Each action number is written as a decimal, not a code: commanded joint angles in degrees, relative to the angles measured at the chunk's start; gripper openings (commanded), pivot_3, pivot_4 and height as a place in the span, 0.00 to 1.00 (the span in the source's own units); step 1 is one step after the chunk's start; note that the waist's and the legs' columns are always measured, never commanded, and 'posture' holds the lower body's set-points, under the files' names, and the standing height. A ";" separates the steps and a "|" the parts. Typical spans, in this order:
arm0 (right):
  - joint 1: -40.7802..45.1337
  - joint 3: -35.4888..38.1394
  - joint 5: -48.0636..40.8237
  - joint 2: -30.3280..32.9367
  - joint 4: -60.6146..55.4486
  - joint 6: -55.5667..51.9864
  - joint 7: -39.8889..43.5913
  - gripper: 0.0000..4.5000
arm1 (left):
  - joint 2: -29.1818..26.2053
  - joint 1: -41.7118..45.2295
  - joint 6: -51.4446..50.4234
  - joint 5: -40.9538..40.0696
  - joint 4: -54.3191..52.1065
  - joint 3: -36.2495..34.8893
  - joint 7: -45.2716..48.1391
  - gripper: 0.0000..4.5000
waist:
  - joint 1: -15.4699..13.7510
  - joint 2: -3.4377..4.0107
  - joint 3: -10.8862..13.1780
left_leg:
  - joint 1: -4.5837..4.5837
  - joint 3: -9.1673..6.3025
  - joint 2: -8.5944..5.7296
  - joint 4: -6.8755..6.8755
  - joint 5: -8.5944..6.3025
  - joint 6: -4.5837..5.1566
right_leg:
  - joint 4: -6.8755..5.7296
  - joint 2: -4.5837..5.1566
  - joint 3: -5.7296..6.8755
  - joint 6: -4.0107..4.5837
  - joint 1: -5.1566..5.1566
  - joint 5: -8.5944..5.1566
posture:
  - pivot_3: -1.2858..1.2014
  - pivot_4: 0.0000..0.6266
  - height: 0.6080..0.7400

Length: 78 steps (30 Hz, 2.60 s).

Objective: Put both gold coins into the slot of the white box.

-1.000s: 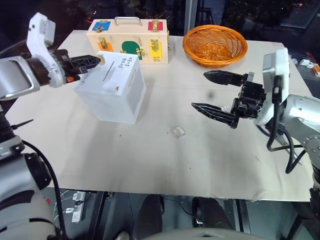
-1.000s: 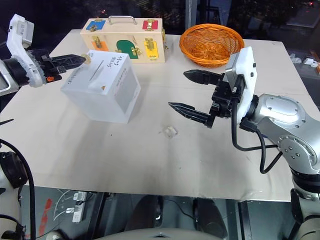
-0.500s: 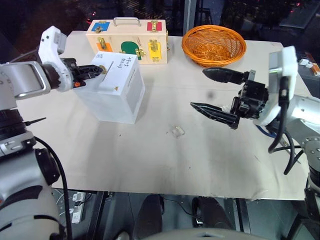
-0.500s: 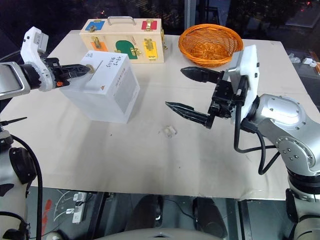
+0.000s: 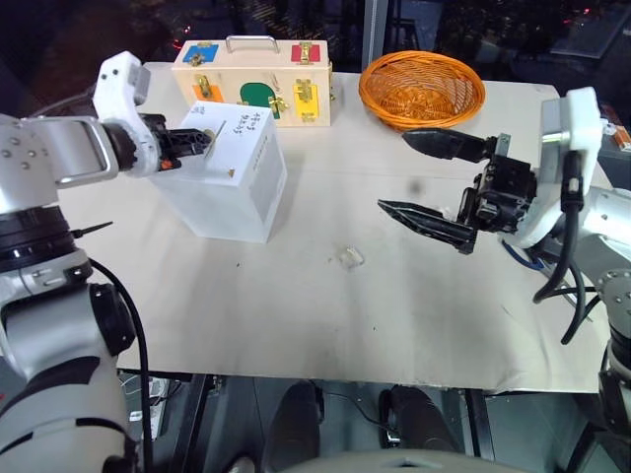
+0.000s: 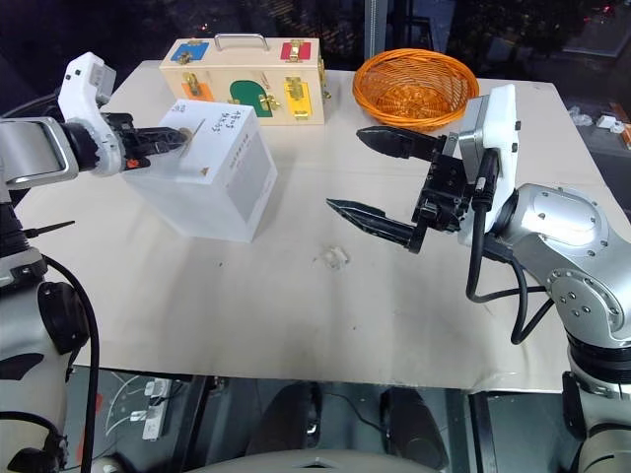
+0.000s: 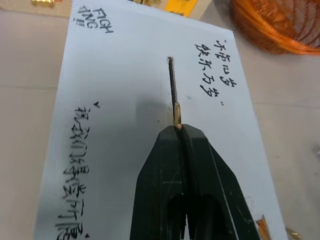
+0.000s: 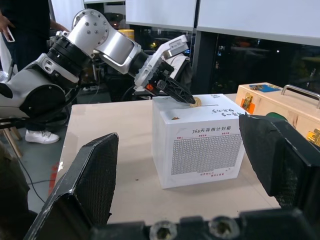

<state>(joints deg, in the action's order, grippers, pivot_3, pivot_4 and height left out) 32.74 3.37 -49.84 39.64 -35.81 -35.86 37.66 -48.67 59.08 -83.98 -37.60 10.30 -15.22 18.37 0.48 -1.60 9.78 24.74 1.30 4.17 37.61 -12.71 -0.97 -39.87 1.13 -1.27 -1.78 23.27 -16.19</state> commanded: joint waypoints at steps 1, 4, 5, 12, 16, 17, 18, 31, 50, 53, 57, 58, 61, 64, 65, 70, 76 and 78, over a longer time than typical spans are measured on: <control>0.18 1.40 0.45 0.21 -1.39 1.08 0.39 0.94 | 0.31 1.51 0.68 1.07 -4.61 1.34 0.58 0.00 | -0.05 0.00 0.00 | 0.01 0.00 0.00 0.00 0.00 0.00 | 0.00 0.00 0.00 0.00 0.00 0.00 | 0.52 0.24 0.90; 0.18 1.35 0.70 0.21 -1.29 0.99 0.50 0.94 | 1.20 2.41 -2.20 2.57 -4.88 0.44 -1.05 0.00 | -0.19 0.00 0.00 | 0.03 0.00 0.00 0.00 0.00 0.00 | 0.02 0.00 0.00 0.00 0.00 0.00 | 0.52 0.24 0.90; 0.18 1.34 0.76 0.20 -1.17 0.98 0.57 0.96 | 1.25 2.46 -2.93 2.88 -4.85 0.47 -1.12 0.06 | -0.19 0.00 0.00 | 0.03 0.00 0.00 0.00 0.00 0.00 | 0.03 0.00 0.00 0.00 0.00 0.00 | 0.52 0.24 0.90; -2.28 -0.88 4.23 1.67 -3.49 -2.34 -3.18 0.97 | 0.01 0.23 2.04 2.04 -7.48 -3.34 2.55 0.52 | 0.25 0.00 0.00 | 0.02 0.00 0.00 0.00 0.00 0.00 | 0.02 0.00 0.00 0.00 0.00 0.00 | 0.52 0.24 0.90; -5.21 -5.22 2.61 0.11 -4.54 -8.75 -6.73 0.97 | 1.39 -7.94 5.49 -9.38 -20.18 -12.49 14.54 0.52 | 0.67 -0.01 0.01 | 0.05 0.11 0.04 -0.05 0.12 -0.21 | 0.01 -0.02 -0.20 0.02 0.13 -0.01 | 0.52 0.24 0.90; -5.61 -6.90 3.42 -0.27 -4.46 -9.86 -7.22 0.97 | 1.86 -11.63 9.36 -10.77 -24.38 -13.23 18.15 0.52 | 0.73 0.01 0.00 | 0.08 0.12 0.03 -0.05 0.14 -0.24 | 0.01 -0.01 -0.19 0.02 0.16 -0.01 | 0.52 0.24 0.90; -5.88 -9.62 6.00 -0.24 -4.46 -10.79 -8.10 0.97 | 1.14 -15.36 10.27 -12.60 -27.97 -13.23 21.35 0.52 | 0.59 0.01 0.00 | 0.02 0.13 0.04 -0.10 0.14 -0.25 | 0.01 0.02 -0.28 0.02 0.17 -0.01 | 0.52 0.24 0.90; -3.97 -21.29 19.17 -13.21 7.08 -17.19 -16.48 0.61 | -4.12 -51.61 37.39 -7.26 -40.40 -9.71 45.40 0.53 | 0.34 -0.04 -0.03 | -0.06 0.22 0.04 -0.08 0.04 -0.04 | -0.02 -0.04 -0.27 0.04 0.15 -0.01 | 0.52 0.24 0.90; 5.47 -25.55 25.36 -20.72 13.53 -30.83 -17.01 0.33 | -4.98 -55.64 45.58 -4.64 -39.23 -7.12 45.60 0.53 | 0.35 -0.06 -0.03 | 0.01 0.16 0.06 -0.15 0.03 -0.03 | 0.00 -0.07 -0.21 0.06 0.22 -0.02 | 0.52 0.24 0.90; 6.74 -25.84 25.54 -21.37 14.56 -33.01 -16.35 0.33 | -4.88 -55.68 45.39 -4.79 -39.62 -6.71 45.02 0.53 | 0.39 -0.05 -0.03 | 0.01 0.16 0.06 -0.16 0.03 -0.03 | -0.01 -0.08 -0.21 0.06 0.22 -0.02 | 0.52 0.24 0.90; 7.42 -26.23 26.40 -21.85 15.83 -32.95 -16.04 0.33 | -4.66 -55.84 44.82 -5.47 -40.70 -6.46 43.97 0.53 | 0.40 -0.05 -0.03 | 0.01 0.16 0.06 -0.17 0.03 -0.03 | 0.00 -0.08 -0.21 0.06 0.23 -0.02 | 0.52 0.24 0.90; 7.66 -26.12 26.52 -22.14 16.16 -32.98 -16.01 0.33 | -4.61 -55.90 44.72 -5.59 -40.91 -6.43 43.74 0.53 | 0.40 -0.06 -0.03 | 0.01 0.16 0.06 -0.17 0.03 -0.03 | 0.00 -0.08 -0.21 0.06 0.23 -0.02 | 0.52 0.24 0.90; 8.39 -25.90 26.98 -22.86 17.06 -33.19 -15.99 0.24 | -4.62 -56.07 44.38 -6.03 -41.24 -6.53 43.25 0.53 | 0.40 -0.05 -0.03 | 0.01 0.16 0.06 -0.17 0.03 -0.03 | 0.00 -0.08 -0.21 0.06 0.23 -0.02 | 0.52 0.24 0.90; 8.82 -26.12 27.69 -22.98 17.71 -33.07 -15.61 0.24 | -4.87 -56.05 44.21 -6.54 -41.43 -6.48 42.76 0.53 | 0.45 -0.05 -0.03 | 0.01 0.16 0.06 -0.17 0.03 -0.03 | -0.01 -0.08 -0.21 0.06 0.23 -0.02 | 0.52 0.24 0.90; 8.92 -26.14 27.83 -23.01 17.89 -33.01 -15.46 0.24 | -4.93 -55.99 44.14 -6.70 -41.48 -6.45 42.59 0.53 | 0.45 -0.05 -0.03 | 0.01 0.16 0.06 -0.18 0.03 -0.03 | 0.00 -0.08 -0.21 0.06 0.23 -0.02 | 0.52 0.24 0.90; 9.21 -26.15 28.47 -23.21 18.45 -32.89 -14.76 0.24 | -4.98 -55.91 43.87 -6.99 -41.68 -6.54 42.04 0.53 | 0.44 -0.05 -0.03 | 0.01 0.16 0.06 -0.18 0.03 -0.03 | 0.00 -0.08 -0.21 0.06 0.23 -0.02 | 0.52 0.24 0.90; 9.51 -26.20 29.51 -23.54 19.41 -32.65 -14.07 0.13 | -4.93 -56.05 43.73 -7.18 -42.03 -6.72 41.43 0.53 | 0.45 -0.05 -0.03 | 0.01 0.16 0.06 -0.19 0.03 -0.03 | 0.00 -0.08 -0.21 0.06 0.24 -0.02 | 0.52 0.24 0.90; 9.61 -26.34 29.87 -23.65 19.97 -32.46 -13.84 0.03 | -4.91 -56.19 43.79 -7.31 -42.18 -6.77 41.17 0.53 | 0.45 -0.05 -0.03 | 0.01 0.16 0.06 -0.19 0.03 -0.03 | 0.01 -0.08 -0.21 0.06 0.24 -0.02 | 0.52 0.24 0.90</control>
<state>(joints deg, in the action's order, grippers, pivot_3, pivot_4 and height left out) 41.02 -22.78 -20.36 16.31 -15.01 -69.11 23.36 -52.88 3.07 -40.70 -44.06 -29.92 -21.20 59.74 0.94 -1.65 9.75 24.76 1.47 4.23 37.42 -12.68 -0.99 -39.86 1.05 -1.48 -1.72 23.51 -16.21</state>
